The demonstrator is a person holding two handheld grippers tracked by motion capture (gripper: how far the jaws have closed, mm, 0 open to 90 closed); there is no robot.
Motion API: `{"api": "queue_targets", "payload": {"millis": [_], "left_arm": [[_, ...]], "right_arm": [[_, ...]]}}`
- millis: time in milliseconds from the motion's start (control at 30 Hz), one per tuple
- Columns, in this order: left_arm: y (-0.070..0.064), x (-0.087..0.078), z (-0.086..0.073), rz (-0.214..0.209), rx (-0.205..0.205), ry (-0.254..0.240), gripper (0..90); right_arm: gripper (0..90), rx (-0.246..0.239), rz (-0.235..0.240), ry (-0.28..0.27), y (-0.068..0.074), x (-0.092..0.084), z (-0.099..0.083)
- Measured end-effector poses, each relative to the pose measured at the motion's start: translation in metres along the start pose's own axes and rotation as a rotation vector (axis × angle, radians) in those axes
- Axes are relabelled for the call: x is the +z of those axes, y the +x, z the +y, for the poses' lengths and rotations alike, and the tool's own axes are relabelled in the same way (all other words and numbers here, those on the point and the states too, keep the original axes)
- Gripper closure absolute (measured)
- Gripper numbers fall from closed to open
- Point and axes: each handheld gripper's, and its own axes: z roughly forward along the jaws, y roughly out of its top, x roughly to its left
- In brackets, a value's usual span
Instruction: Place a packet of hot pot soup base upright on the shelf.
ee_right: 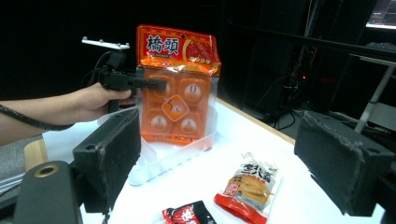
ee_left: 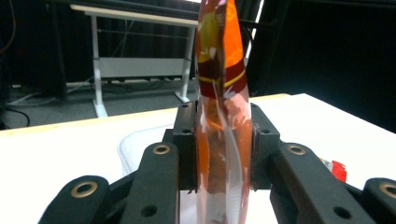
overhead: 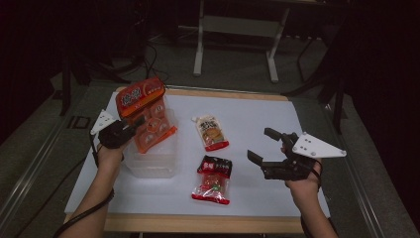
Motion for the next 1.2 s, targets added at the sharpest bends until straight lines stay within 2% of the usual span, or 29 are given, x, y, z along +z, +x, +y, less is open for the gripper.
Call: {"api": "queue_targets", "payload": {"millis": [67, 200, 367, 500, 633, 700, 800, 867, 900, 967, 1067, 1133, 1200], "left_arm": [[0.003, 0.000, 0.000, 0.001, -0.024, 0.001, 70.8], [0.004, 0.000, -0.001, 0.006, -0.006, 0.004, 70.8], [0.011, 0.001, -0.002, 0.007, -0.059, 0.008, 70.1], [0.012, 0.001, 0.000, 0.014, -0.018, 0.031, 61.0], [0.011, -0.001, 0.003, 0.010, -0.006, 0.025, 53.4], [0.011, -0.001, 0.004, 0.021, 0.002, 0.033, 53.1], [0.011, -0.005, 0.007, 0.031, -0.020, 0.035, 50.3], [0.011, -0.006, 0.008, 0.039, -0.045, 0.045, 43.9], [0.011, -0.006, 0.008, 0.039, -0.045, 0.045, 42.1], [0.010, -0.010, 0.010, 0.071, -0.043, 0.066, 35.9], [0.008, -0.012, 0.012, 0.074, -0.034, 0.074, 16.5], [0.007, -0.015, 0.015, 0.053, -0.036, 0.079, 9.8], [0.006, -0.019, 0.017, 0.054, -0.036, 0.072, 3.0]], "right_arm": [[14.6, 0.001, 0.001, -0.001, 0.000, -0.001, 0.000], [14.6, 0.003, -0.003, -0.001, 0.000, -0.001, -0.001], [14.6, 0.008, 0.001, 0.003, 0.000, 0.000, -0.003], [14.7, 0.005, 0.005, 0.007, 0.001, 0.000, -0.003], [14.7, 0.006, 0.004, 0.007, 0.000, 0.000, -0.003], [14.7, 0.005, 0.002, 0.007, 0.000, 0.000, -0.003], [14.7, 0.008, 0.002, 0.007, 0.001, 0.000, -0.004], [14.6, 0.008, 0.004, 0.008, 0.001, 0.000, -0.004], [14.7, 0.006, 0.002, 0.010, 0.001, 0.000, -0.004], [14.6, 0.011, 0.002, 0.010, 0.001, 0.000, -0.004], [14.6, 0.007, 0.000, 0.010, 0.001, -0.001, -0.004], [14.6, 0.007, -0.004, 0.008, 0.001, -0.002, -0.004], [14.6, 0.008, -0.006, 0.008, 0.001, -0.002, -0.004]]}}
